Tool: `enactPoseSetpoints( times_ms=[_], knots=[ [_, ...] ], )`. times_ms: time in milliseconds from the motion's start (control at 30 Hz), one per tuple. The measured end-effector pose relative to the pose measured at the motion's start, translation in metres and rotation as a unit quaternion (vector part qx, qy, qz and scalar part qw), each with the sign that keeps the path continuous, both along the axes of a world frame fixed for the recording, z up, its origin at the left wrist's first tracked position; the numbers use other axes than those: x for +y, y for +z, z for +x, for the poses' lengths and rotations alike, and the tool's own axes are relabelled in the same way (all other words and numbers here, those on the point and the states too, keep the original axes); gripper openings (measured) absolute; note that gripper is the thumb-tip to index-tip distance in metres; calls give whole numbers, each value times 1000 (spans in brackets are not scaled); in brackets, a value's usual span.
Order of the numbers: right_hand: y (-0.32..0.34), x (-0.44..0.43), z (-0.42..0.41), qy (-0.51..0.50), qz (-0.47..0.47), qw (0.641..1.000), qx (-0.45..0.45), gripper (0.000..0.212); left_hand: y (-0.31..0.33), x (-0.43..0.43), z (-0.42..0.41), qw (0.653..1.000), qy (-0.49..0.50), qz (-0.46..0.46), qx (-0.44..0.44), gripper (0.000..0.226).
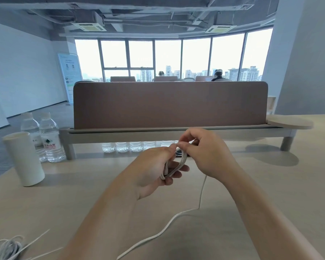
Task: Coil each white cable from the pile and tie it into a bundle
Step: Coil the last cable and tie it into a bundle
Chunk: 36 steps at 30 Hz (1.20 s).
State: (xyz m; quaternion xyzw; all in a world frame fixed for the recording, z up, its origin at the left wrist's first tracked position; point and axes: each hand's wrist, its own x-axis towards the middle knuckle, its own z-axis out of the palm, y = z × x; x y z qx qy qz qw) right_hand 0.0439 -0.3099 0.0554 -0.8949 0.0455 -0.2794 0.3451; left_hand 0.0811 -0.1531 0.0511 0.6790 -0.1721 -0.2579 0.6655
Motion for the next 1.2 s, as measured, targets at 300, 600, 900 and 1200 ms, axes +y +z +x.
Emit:
enactPoseSetpoints(
  times_ms=[300, 600, 900, 1200],
  knots=[
    [2, -2, -2, 11, 20, 1000, -7, 15, 1, 3, 0, 1000, -12, 0, -6, 40],
    [4, -2, -4, 37, 31, 999, -17, 14, 3, 1, -2, 1000, -8, -29, -2, 42],
    [-1, -3, 2, 67, 209, 975, -36, 9, 6, 12, 19, 973, 64, -204, 92, 44],
    [-10, 6, 11, -51, 165, 983, -55, 21, 7, 14, 18, 970, 65, -214, 92, 52]
  ],
)
